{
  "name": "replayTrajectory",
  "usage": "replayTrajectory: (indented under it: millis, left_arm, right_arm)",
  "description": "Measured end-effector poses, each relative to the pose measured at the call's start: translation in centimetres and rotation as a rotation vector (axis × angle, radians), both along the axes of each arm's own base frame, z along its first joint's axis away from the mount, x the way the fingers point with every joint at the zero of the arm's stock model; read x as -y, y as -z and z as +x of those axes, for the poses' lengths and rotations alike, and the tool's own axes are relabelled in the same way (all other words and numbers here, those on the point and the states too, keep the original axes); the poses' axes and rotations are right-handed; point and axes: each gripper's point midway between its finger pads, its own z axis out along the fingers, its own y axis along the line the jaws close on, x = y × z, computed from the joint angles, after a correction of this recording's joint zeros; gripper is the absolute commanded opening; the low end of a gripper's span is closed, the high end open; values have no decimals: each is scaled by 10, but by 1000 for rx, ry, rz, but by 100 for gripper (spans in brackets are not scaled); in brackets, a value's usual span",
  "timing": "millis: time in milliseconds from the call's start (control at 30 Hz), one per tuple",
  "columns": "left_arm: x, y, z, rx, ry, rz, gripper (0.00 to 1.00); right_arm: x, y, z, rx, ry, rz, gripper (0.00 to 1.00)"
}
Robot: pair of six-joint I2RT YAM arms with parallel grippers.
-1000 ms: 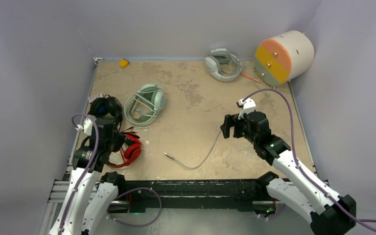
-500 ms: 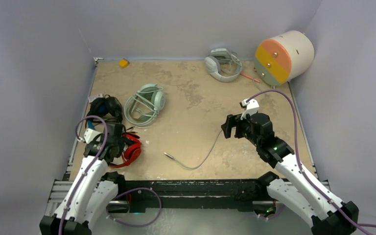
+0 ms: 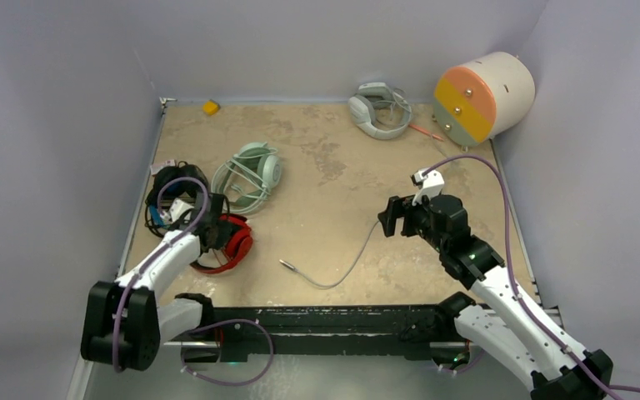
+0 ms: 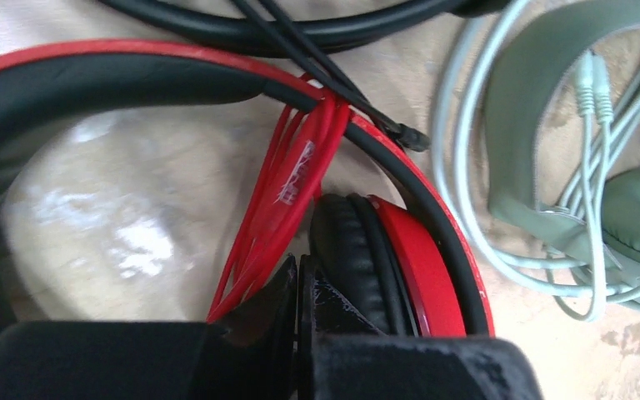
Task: Wrap the headphones
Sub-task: Move the headphones to the center of the board, then reset both arms
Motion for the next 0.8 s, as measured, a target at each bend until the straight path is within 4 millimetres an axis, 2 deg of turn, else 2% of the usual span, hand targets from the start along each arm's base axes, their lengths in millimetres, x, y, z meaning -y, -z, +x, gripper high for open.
replayTrajectory:
  millis: [200, 267, 433, 533, 600, 700, 800]
  left_arm:
    - [17, 10, 43, 46, 87, -27, 0]
    - [21, 11, 63, 59, 112, -27, 0]
    - [29, -5, 134, 145, 183, -3, 0]
    - [35, -25, 178, 218, 242, 25, 0]
    - [39, -42, 199, 266, 279, 38, 0]
    - [45, -64, 210, 323, 327, 41, 9]
    - [48, -72, 201, 313, 361, 32, 21]
  right_arm:
    - [0, 1, -1, -4, 0, -2, 88]
    - [0, 1, 0, -5, 1, -2, 88]
    - [1, 4, -1, -15, 2, -9, 88]
    - [1, 6, -1, -24, 2, -13, 88]
    - [1, 8, -1, -32, 4, -13, 88]
    - [0, 10, -2, -42, 8, -8, 88]
    - [0, 11, -2, -46, 12, -2, 88]
